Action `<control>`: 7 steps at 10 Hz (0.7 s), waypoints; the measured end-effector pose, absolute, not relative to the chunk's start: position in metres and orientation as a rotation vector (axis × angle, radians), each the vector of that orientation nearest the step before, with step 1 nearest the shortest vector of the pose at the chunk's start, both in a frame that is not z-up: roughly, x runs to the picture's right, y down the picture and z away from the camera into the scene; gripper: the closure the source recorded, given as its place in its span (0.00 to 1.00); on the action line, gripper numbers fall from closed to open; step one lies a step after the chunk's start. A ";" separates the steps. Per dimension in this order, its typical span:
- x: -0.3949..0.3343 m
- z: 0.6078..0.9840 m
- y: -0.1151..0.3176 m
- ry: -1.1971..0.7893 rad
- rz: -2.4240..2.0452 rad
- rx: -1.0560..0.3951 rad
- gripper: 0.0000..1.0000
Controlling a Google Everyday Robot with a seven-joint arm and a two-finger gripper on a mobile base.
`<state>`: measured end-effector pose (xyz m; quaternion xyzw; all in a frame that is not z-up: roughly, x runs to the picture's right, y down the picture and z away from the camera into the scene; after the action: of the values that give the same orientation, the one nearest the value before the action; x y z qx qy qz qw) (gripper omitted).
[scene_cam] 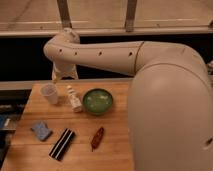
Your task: Pick up the ceramic cup
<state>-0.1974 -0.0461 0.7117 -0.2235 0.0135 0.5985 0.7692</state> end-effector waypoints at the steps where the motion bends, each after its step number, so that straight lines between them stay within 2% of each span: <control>1: -0.188 0.714 -0.043 0.028 1.310 -0.485 0.35; 4: -0.175 0.724 -0.032 0.001 1.327 -0.513 0.35; 7: -0.198 0.754 -0.036 -0.033 1.324 -0.543 0.35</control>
<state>-0.1977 -0.0358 0.7536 -0.2490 -0.0153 0.6067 0.7548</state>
